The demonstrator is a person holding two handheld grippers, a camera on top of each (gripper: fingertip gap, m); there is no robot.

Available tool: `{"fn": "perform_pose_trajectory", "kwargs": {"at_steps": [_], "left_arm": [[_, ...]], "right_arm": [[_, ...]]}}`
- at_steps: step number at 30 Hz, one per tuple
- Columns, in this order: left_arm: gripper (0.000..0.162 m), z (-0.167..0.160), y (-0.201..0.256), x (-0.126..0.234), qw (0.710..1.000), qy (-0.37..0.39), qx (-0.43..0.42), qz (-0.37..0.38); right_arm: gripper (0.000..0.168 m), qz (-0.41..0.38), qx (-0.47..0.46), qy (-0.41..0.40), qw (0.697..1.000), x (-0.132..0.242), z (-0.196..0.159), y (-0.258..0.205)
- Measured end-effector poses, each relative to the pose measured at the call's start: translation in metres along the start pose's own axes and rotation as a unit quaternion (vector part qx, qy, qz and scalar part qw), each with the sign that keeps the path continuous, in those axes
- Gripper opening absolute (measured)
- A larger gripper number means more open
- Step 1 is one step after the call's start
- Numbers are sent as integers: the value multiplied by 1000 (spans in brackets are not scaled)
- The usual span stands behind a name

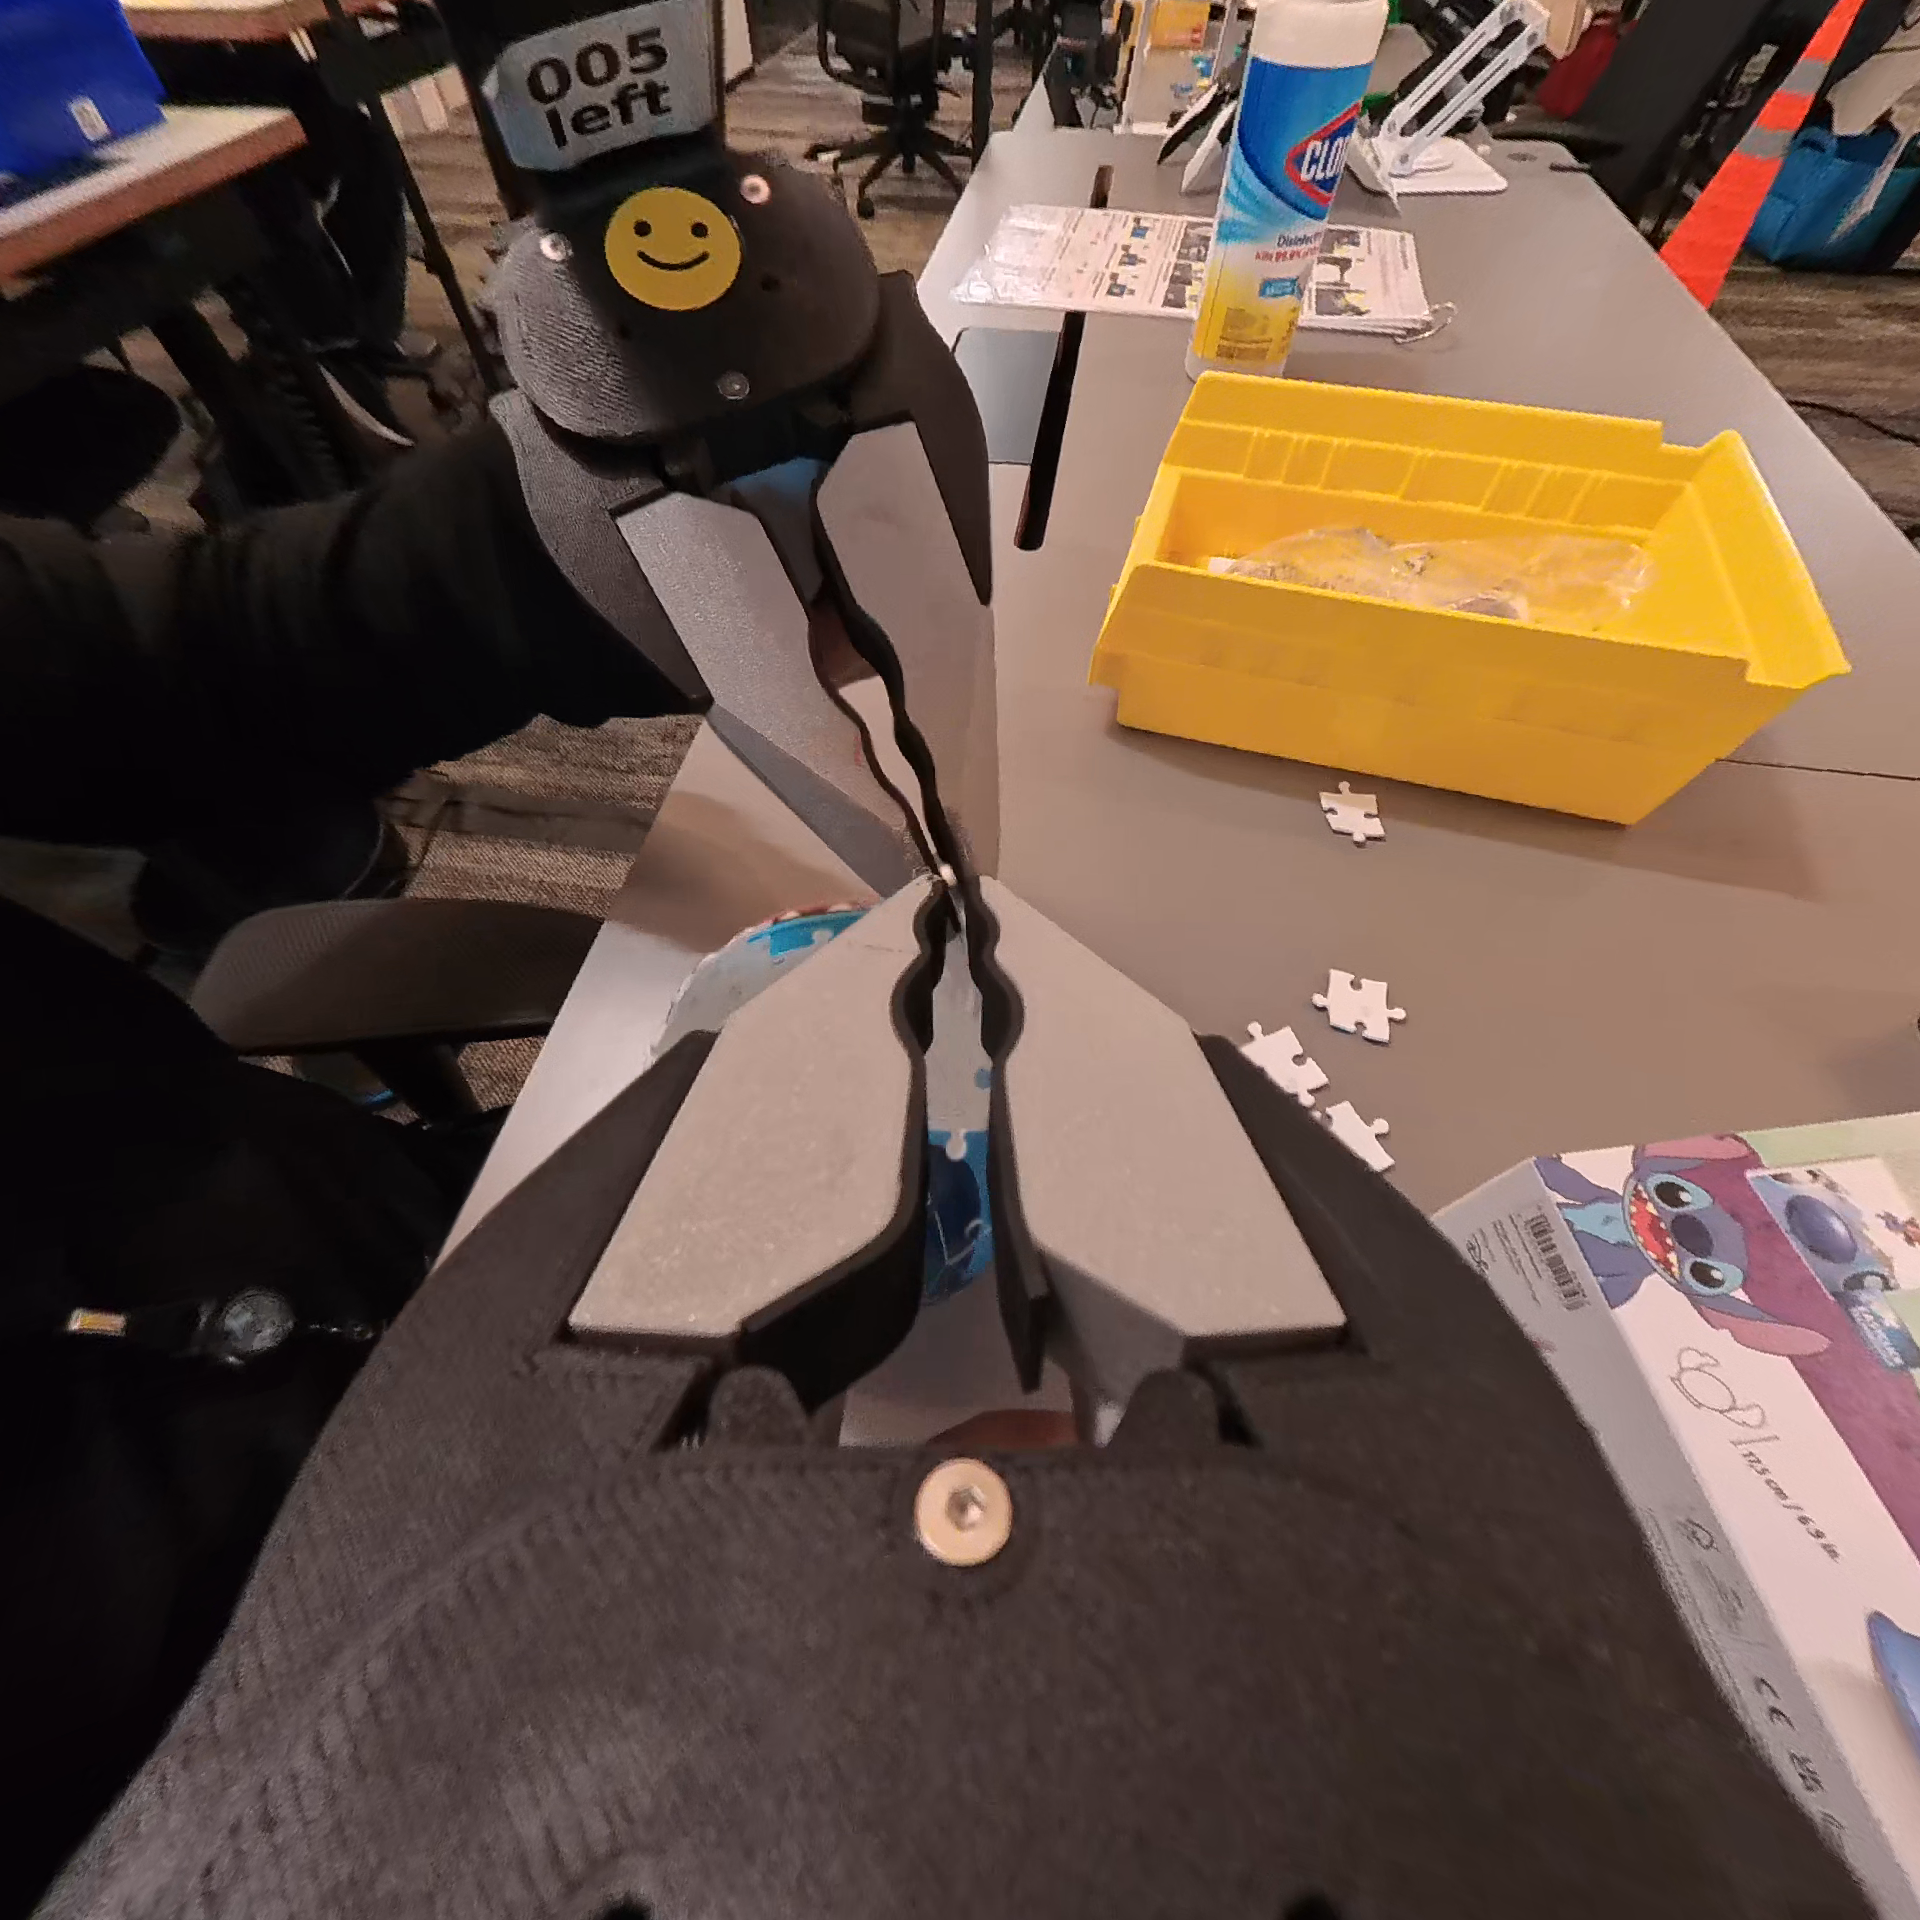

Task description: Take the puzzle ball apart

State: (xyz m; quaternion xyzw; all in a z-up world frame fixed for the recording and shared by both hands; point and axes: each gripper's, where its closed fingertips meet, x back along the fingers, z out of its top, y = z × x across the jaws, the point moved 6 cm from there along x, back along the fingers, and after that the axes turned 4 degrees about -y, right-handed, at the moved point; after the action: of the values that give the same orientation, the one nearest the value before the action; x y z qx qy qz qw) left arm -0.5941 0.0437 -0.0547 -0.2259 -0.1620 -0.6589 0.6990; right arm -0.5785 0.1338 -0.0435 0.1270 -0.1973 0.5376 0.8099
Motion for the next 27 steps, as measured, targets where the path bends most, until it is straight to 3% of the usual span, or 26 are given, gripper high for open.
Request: {"fn": "perform_pose_trajectory", "kwargs": {"at_steps": [16, 21, 27], "left_arm": [[3, -12, -4, 7, 1000, 25, 8, -14], [28, -15, -4, 13, 999, 31, 21, -19], [26, -23, -10, 31, 997, 53, 49, -7]], "right_arm": [[0, 10, -23, 2, 1000, -9, -3, 4], [0, 10, -40, 2, 999, -8, -5, 7], [0, 6, -38, 0, 999, -9, -5, 7]]}}
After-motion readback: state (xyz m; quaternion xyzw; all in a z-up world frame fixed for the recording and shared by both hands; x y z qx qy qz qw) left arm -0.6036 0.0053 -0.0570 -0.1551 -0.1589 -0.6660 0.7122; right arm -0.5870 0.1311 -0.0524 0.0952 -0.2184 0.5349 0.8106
